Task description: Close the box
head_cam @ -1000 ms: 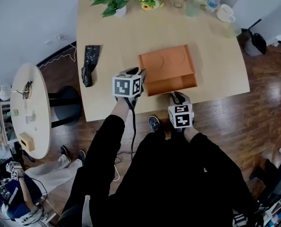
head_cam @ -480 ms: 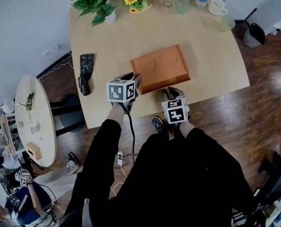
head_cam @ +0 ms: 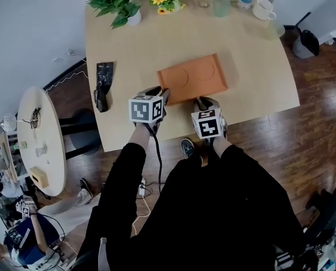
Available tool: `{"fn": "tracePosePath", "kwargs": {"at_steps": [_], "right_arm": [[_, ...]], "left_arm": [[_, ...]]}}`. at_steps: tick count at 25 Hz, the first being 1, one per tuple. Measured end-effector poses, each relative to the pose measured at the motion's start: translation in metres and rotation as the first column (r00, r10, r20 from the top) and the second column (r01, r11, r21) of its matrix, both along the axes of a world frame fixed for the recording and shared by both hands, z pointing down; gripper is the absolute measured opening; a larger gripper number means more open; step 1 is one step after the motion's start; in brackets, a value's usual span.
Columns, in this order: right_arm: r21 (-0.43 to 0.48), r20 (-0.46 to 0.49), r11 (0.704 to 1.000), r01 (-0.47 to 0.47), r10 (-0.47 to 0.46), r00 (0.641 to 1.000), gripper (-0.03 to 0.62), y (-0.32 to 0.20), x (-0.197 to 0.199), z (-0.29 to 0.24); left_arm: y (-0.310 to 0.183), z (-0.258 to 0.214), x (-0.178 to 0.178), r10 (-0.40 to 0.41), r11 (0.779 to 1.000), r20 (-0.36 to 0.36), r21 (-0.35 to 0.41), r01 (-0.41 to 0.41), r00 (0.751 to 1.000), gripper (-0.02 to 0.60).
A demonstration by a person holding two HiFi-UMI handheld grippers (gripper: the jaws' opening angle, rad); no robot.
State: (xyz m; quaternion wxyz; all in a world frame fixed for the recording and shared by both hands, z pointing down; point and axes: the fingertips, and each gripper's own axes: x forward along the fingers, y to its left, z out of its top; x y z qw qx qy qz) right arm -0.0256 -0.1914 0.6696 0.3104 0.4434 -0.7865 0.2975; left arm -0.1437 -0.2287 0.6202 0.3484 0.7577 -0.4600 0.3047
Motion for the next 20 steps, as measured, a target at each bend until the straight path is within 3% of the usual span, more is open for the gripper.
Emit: {"fn": "tracePosePath", "kwargs": {"at_steps": [9, 13, 20], "right_arm": [[0.016, -0.039, 0.999, 0.042, -0.042, 0.998, 0.070, 0.000, -0.001, -0.001], [0.054, -0.047, 0.993, 0.101, -0.099, 0.994, 0.138, 0.005, -0.002, -0.007], [0.090, 0.046, 0.996, 0.024, -0.028, 0.999, 0.126, 0.024, 0.039, -0.052]], "left_arm": [[-0.001, 0.000, -0.002, -0.028, 1.000, 0.011, 0.005, 0.028, 1.000, 0.120], [0.003, -0.005, -0.012, -0.067, 0.996, 0.060, 0.061, 0.064, 0.996, 0.192], [0.059, -0.015, -0.009, -0.108, 0.992, -0.098, 0.050, 0.113, 0.989, 0.192]]}}
